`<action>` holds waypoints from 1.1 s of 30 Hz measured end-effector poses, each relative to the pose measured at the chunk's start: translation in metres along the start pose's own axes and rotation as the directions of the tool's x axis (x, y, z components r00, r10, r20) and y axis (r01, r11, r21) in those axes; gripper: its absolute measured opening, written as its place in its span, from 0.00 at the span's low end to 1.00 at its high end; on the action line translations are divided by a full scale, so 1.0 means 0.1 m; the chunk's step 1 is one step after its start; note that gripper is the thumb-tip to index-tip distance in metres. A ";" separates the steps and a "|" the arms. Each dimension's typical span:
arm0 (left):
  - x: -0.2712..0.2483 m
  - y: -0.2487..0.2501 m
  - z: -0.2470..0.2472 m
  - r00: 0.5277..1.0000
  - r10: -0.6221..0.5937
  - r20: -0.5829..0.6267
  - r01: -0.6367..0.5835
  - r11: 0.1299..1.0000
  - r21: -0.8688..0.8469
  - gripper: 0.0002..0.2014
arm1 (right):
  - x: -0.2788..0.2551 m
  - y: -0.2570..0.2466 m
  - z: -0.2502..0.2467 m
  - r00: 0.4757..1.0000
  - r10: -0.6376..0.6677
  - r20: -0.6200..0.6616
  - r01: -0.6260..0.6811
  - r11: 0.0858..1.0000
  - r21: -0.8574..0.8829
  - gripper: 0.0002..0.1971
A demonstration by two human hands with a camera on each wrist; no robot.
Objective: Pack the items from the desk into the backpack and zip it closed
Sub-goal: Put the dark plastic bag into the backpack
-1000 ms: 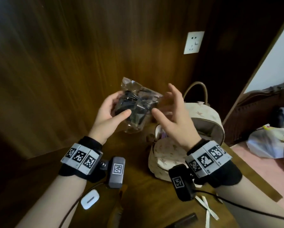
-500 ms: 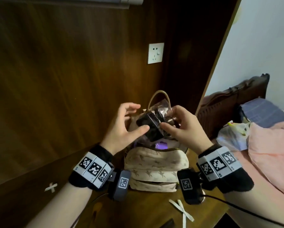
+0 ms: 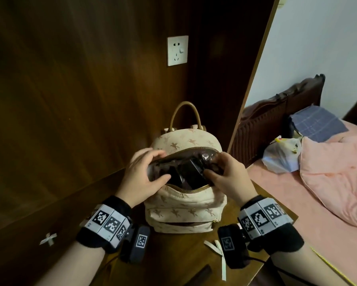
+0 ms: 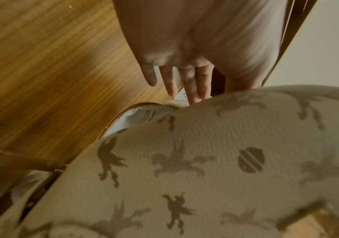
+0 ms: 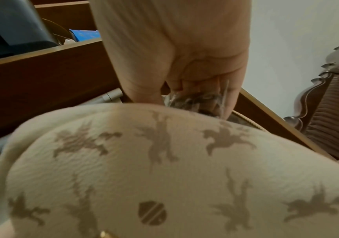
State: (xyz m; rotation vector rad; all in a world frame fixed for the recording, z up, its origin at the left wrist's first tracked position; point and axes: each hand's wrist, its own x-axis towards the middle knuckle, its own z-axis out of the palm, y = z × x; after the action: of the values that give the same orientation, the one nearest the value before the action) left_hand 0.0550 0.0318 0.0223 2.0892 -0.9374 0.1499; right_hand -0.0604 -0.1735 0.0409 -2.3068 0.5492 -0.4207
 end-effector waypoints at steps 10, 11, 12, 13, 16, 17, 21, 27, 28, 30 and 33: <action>0.01 0.05 0.06 0.921 -0.064 0.383 0.006 0.989 0.149 0.55 | 0.06 0.12 0.16 0.991 0.134 -0.008 -0.129 0.933 -0.335 0.14; 0.01 0.04 0.07 0.917 -0.048 0.397 -0.012 0.989 0.146 0.55 | 0.06 0.15 0.17 0.989 0.149 -0.005 -0.142 0.932 -0.334 0.14; 0.01 0.03 0.07 0.914 -0.024 0.404 -0.040 0.988 0.148 0.54 | 0.07 0.17 0.16 0.988 0.157 -0.010 -0.152 0.933 -0.327 0.14; 0.02 0.01 0.08 0.914 -0.003 0.406 -0.065 0.986 0.156 0.53 | 0.07 0.19 0.15 0.987 0.161 -0.019 -0.158 0.936 -0.316 0.14; 0.02 -0.03 0.10 0.907 0.016 0.420 -0.112 0.972 0.205 0.48 | 0.08 0.19 0.11 0.988 0.150 -0.025 -0.150 0.939 -0.308 0.14; 0.02 -0.03 0.10 0.901 0.013 0.433 -0.124 0.966 0.227 0.45 | 0.08 0.19 0.10 0.990 0.141 -0.015 -0.139 0.935 -0.326 0.13; 0.00 -0.01 0.10 0.867 -0.044 0.496 -0.128 0.943 0.308 0.39 | 0.10 0.16 0.11 0.998 0.058 -0.003 -0.054 0.922 -0.383 0.10; -0.01 0.03 0.05 0.852 -0.096 0.515 -0.157 0.891 0.426 0.40 | 0.13 0.22 0.01 0.999 0.037 -0.022 -0.043 0.884 -0.465 0.11; -0.01 0.04 0.04 0.848 -0.103 0.520 -0.161 0.885 0.437 0.41 | 0.13 0.24 -0.01 0.999 0.040 -0.022 -0.045 0.888 -0.457 0.12; 0.00 0.04 0.03 0.839 -0.117 0.531 -0.166 0.875 0.454 0.42 | 0.13 0.26 0.03 0.999 0.044 0.019 -0.032 0.905 -0.425 0.13; 0.02 0.05 0.05 0.826 -0.140 0.546 -0.159 0.872 0.464 0.43 | 0.11 0.29 0.19 0.994 0.076 0.081 -0.043 0.936 -0.349 0.15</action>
State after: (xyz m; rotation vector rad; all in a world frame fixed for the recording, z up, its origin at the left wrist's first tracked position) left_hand 0.0523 0.0256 0.0231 2.6803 -1.3740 -0.2839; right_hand -0.0501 -0.1874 0.0086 -2.6230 0.6906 -0.1957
